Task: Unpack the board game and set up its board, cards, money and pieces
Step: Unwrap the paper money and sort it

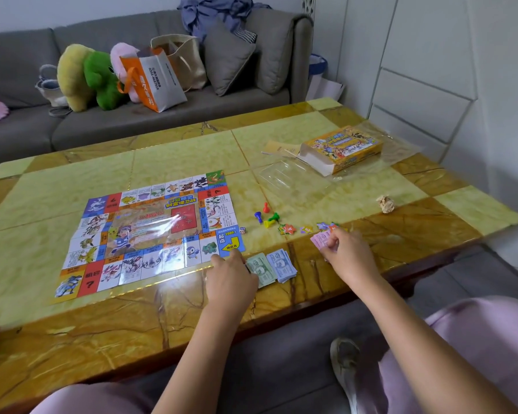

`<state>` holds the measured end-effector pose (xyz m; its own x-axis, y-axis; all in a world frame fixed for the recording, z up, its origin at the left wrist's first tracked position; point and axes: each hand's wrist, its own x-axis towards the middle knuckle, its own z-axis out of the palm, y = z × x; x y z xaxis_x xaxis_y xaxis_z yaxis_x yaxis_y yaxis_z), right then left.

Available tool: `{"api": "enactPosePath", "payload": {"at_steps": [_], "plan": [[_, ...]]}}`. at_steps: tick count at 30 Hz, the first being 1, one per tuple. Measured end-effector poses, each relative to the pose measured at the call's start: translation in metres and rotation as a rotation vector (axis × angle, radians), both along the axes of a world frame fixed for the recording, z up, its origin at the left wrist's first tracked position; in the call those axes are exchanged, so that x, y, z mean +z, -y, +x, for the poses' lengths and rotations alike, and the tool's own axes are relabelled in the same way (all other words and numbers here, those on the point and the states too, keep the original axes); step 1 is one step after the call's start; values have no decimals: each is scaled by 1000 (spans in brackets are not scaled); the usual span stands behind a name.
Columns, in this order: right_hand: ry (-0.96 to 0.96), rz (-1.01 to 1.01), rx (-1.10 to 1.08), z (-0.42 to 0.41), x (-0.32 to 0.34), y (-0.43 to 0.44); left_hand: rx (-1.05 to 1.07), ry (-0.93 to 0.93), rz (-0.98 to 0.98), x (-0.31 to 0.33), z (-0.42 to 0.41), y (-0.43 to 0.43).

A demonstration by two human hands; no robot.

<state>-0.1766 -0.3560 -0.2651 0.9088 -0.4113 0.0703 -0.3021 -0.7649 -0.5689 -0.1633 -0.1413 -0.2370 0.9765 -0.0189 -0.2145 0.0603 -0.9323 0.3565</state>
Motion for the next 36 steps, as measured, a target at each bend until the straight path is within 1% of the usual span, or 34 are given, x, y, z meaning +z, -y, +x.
{"api": "enactPosePath", "payload": {"at_steps": [8, 12, 14, 16, 18, 20, 22, 24, 27, 31, 36], "plan": [[-44, -27, -93, 8, 1, 52, -24, -1, -1, 2, 5, 42], [-68, -51, -36, 9, 6, 62, -68, -15, 31, 6, 5, 60], [-33, -100, -4, 8, 11, 60, -83, -22, 50, 9, 5, 66], [25, -126, 76, 4, 22, 53, -86, -36, 38, 9, 7, 69], [-16, -108, 291, 1, 36, 45, -80, -47, 6, 8, 9, 68], [-169, -102, 528, 3, 45, 37, -85, -49, -10, 8, 11, 67], [-335, -177, 680, 9, 48, 31, -84, -45, 4, 8, 10, 67], [-421, -250, 733, 17, 48, 27, -83, -39, 20, 9, 9, 68], [-467, -298, 784, 28, 51, 25, -77, -36, 22, 8, 9, 69], [-468, -288, 812, 38, 55, 23, -78, -24, 29, 7, 10, 70], [-468, -350, 799, 41, 56, 39, -86, -17, 39, 7, 8, 73]]}}
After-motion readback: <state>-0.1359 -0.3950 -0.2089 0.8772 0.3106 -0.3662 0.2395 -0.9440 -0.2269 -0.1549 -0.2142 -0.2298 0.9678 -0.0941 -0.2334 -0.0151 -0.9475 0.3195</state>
